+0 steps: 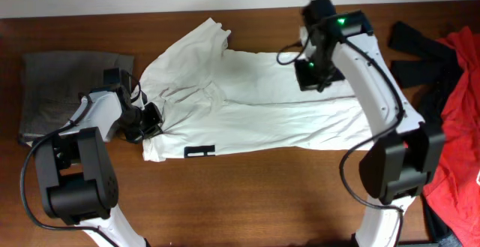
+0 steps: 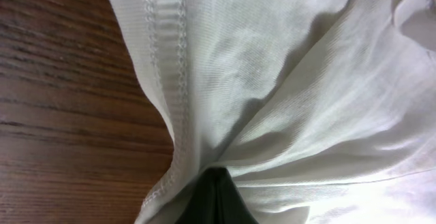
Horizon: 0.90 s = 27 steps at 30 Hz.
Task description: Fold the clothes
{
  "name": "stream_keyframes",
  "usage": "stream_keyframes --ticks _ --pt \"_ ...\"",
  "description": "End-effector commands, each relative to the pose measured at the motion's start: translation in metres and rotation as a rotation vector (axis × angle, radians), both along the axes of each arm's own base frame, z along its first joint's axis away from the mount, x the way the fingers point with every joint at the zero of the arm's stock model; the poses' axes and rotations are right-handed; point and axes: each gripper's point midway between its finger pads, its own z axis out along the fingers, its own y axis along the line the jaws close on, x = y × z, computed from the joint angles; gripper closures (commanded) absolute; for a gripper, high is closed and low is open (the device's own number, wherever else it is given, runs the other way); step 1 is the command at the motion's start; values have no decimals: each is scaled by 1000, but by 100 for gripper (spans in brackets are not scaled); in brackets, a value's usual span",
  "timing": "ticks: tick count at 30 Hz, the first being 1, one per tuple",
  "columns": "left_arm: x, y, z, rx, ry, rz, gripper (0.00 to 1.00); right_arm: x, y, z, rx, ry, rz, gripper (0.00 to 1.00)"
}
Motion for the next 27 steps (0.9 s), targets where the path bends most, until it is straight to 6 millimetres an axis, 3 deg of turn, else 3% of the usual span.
stream_keyframes --ticks 1,6,12,18,27 --pt "-9 2 -9 10 40 13 98 -19 6 -42 72 124 -26 96" --pt "-9 2 -9 10 40 13 98 -23 7 -81 94 126 -29 96" --pt "-9 2 -9 10 40 13 97 -23 6 -108 98 95 -29 96" --pt "-8 2 -9 10 39 13 98 -26 4 -122 90 90 -51 96" --pt "-9 2 -9 10 40 13 97 5 0 -123 60 -43 -51 96"
